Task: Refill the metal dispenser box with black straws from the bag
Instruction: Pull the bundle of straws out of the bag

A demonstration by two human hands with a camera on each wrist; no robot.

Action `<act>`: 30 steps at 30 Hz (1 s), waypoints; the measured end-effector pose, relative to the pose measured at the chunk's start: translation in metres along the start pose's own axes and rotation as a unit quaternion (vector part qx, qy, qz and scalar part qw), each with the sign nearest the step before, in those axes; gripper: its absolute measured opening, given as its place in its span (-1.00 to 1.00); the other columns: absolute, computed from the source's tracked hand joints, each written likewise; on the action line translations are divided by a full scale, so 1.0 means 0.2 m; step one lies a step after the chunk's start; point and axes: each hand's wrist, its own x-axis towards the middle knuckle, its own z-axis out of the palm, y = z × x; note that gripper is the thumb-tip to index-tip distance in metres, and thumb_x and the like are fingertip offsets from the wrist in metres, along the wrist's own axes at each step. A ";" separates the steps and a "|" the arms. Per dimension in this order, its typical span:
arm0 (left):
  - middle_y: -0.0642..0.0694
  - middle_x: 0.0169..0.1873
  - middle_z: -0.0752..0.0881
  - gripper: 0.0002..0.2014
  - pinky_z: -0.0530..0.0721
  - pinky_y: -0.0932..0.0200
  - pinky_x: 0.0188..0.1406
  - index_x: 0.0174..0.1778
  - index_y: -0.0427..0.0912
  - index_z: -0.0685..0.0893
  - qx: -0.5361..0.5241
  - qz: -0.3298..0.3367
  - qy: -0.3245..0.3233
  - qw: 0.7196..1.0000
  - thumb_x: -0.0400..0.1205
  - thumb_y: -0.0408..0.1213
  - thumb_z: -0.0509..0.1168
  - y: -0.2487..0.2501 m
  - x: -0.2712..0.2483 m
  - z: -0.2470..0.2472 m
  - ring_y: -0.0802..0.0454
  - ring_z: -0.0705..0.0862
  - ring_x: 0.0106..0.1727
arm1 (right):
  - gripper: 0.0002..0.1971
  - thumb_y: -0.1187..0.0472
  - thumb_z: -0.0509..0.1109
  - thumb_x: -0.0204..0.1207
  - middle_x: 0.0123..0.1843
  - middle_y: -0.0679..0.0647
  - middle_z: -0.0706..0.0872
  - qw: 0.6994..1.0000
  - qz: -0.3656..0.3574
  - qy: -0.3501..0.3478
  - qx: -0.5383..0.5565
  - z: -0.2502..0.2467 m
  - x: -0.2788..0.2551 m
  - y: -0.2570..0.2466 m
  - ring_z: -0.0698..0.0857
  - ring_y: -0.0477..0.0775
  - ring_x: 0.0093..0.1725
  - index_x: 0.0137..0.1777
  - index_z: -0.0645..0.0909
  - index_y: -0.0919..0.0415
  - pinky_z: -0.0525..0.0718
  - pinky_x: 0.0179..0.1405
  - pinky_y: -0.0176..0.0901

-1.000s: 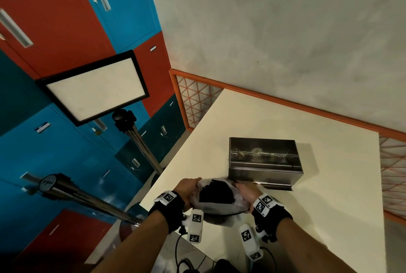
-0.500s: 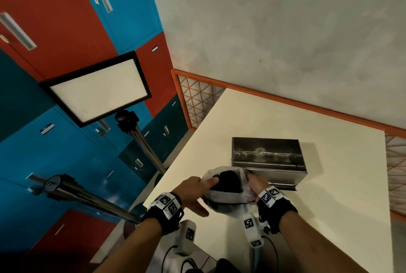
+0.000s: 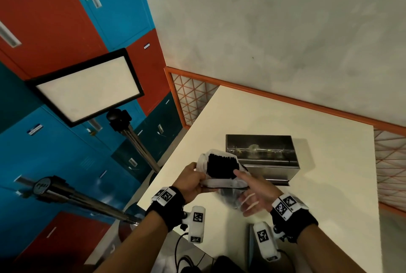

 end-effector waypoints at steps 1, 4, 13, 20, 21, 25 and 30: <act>-0.43 0.23 0.61 -0.62 0.84 -0.21 -0.30 0.21 -0.34 0.48 -0.007 0.004 0.001 1.000 0.60 -0.77 0.02 -0.01 0.01 0.02 -0.35 0.75 0.00 | -0.45 -0.22 0.53 0.42 0.07 0.48 0.73 0.999 -0.007 -0.012 0.030 0.01 0.00 0.01 0.80 0.46 -0.08 0.26 0.56 0.11 0.78 -0.16 0.28; -0.41 0.21 0.64 -0.62 0.84 -0.27 -0.17 0.26 -0.31 0.47 -0.031 0.024 0.011 0.999 0.63 -0.76 0.06 0.00 0.03 0.01 -0.28 0.81 -0.06 | -0.65 0.22 0.41 0.57 0.01 0.48 0.74 0.989 -0.042 -0.023 0.141 0.05 0.05 0.01 0.78 0.51 -0.06 0.30 0.53 0.33 0.74 -0.01 0.46; -0.32 -0.35 0.66 -0.66 0.78 0.04 -0.41 -0.04 -0.47 0.67 -0.155 0.010 0.071 0.985 0.62 -0.70 -0.03 -0.10 0.03 -0.03 -0.17 0.67 -0.39 | -0.19 0.78 -0.14 0.22 0.26 0.34 0.60 0.944 -0.068 0.051 0.318 0.07 0.21 0.04 0.66 0.46 0.17 0.39 0.49 0.22 0.61 0.16 0.57; -0.40 -0.04 0.73 -0.75 0.72 -0.03 -0.16 0.06 -0.42 0.67 -0.133 -0.047 0.117 0.983 0.68 -0.58 0.08 -0.23 0.06 -0.07 -0.22 0.69 -0.14 | -0.32 0.72 -0.15 0.24 -0.24 0.28 0.60 0.959 -0.054 0.134 0.244 0.14 0.27 0.08 0.58 0.23 -0.24 0.15 0.61 0.26 0.58 -0.22 0.02; -0.41 0.00 0.70 -0.76 0.72 -0.02 -0.18 0.06 -0.40 0.69 -0.123 -0.045 0.111 0.985 0.64 -0.57 0.12 -0.23 0.07 -0.08 -0.21 0.68 -0.14 | -0.38 0.71 -0.13 0.30 -0.19 0.29 0.65 0.958 -0.061 0.143 0.240 0.16 0.27 0.07 0.63 0.23 -0.21 0.10 0.62 0.26 0.59 -0.27 -0.02; -0.30 0.02 0.70 -0.78 0.77 -0.13 -0.14 0.14 -0.26 0.69 -0.032 -0.060 0.047 0.997 0.67 -0.26 0.25 -0.17 0.01 -0.04 -0.26 0.70 -0.08 | -0.54 0.64 -0.06 0.30 -0.28 0.20 0.60 0.949 -0.061 0.152 0.268 0.18 0.24 0.03 0.58 0.11 -0.34 -0.05 0.55 0.24 0.40 -0.54 -0.23; -0.39 0.11 0.73 -0.72 0.80 -0.27 -0.08 0.15 -0.42 0.69 -0.054 -0.055 -0.030 0.997 0.60 -0.46 0.18 -0.15 -0.04 0.02 -0.35 0.71 0.03 | -0.54 0.60 -0.02 0.26 -0.19 0.30 0.64 0.960 -0.048 0.117 0.251 0.17 0.22 0.03 0.65 0.26 -0.19 0.04 0.54 0.27 0.71 -0.16 0.15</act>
